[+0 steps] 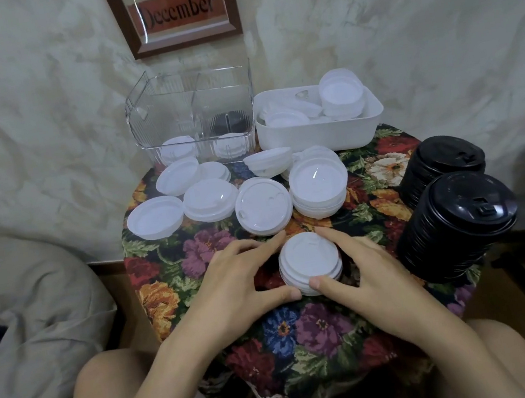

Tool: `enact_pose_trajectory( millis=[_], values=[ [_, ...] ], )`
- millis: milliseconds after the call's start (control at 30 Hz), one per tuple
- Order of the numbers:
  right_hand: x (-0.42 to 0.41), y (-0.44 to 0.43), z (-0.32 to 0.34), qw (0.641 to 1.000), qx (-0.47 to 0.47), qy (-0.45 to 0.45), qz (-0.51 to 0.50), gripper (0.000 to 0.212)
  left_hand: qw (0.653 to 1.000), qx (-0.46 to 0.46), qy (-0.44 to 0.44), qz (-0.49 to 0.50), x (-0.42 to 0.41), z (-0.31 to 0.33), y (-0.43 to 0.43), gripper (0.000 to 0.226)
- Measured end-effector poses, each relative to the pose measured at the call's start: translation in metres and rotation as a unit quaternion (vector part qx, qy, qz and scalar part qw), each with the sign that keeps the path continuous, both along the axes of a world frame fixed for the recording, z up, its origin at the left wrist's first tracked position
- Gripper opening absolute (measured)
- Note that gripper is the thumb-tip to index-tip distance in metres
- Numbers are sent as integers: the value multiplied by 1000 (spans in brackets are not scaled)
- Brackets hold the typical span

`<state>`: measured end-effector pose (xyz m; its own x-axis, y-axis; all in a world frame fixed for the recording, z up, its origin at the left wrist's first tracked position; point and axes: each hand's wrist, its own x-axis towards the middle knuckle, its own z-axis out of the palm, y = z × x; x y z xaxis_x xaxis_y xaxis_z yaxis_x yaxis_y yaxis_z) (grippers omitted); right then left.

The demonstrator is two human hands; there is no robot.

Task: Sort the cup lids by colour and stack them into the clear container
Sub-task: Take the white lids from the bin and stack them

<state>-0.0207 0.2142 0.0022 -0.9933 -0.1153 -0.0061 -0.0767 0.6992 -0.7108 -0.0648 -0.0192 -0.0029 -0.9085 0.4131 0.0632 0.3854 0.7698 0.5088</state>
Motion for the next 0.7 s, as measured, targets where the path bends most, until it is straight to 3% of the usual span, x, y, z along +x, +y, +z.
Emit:
enact_pose_trajectory(
  millis=[500,700],
  values=[
    [9,-15,-5,997,20,48,-53,71,1000,-9,0,17,-4,-4,2,83],
    [3,-8,-6,998,9,52,-30,75,999,4,13,-43,-7,12,-5,73]
  ],
)
